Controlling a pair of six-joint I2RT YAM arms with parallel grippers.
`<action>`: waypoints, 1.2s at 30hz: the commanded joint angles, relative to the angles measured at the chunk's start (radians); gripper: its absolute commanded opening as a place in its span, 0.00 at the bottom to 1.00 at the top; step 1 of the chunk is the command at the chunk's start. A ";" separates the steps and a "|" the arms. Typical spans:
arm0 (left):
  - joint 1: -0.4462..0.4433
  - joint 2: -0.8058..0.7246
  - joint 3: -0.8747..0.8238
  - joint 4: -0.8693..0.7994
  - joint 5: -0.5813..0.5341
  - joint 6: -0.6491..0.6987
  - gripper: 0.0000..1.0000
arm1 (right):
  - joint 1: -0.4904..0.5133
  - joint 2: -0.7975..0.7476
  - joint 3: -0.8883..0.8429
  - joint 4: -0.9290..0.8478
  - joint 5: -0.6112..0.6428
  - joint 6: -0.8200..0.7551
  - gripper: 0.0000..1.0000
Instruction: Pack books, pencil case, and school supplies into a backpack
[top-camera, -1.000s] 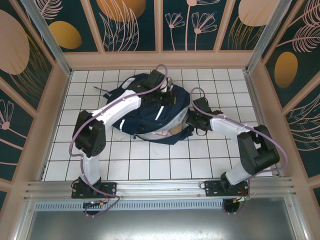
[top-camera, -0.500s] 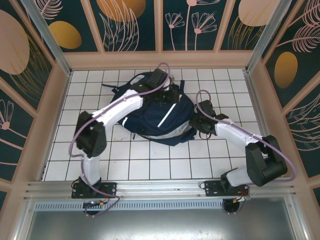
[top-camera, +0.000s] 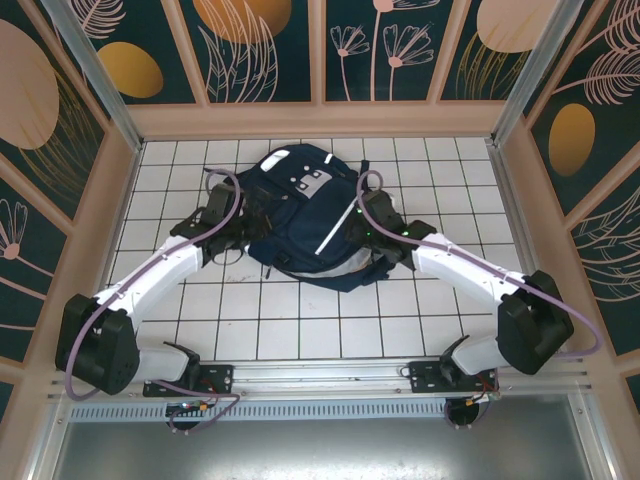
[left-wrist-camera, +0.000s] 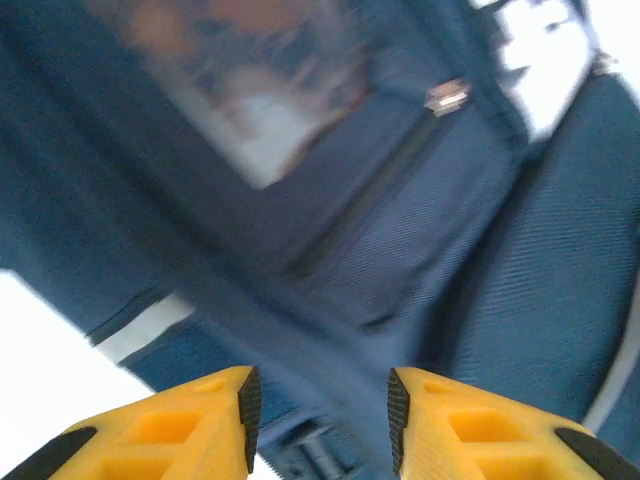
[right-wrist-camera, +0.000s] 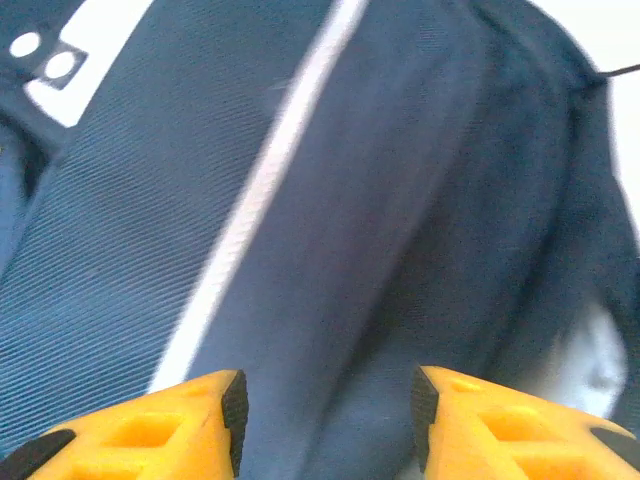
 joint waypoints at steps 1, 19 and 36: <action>0.039 -0.037 -0.094 0.063 -0.002 -0.083 0.41 | 0.066 0.048 0.054 0.020 0.041 -0.043 0.49; 0.101 0.211 -0.214 0.497 0.220 -0.155 0.52 | 0.216 0.300 0.138 0.097 -0.057 -0.039 0.47; 0.062 0.164 -0.233 0.583 0.251 -0.278 0.00 | -0.132 0.338 0.109 0.125 -0.080 -0.266 0.46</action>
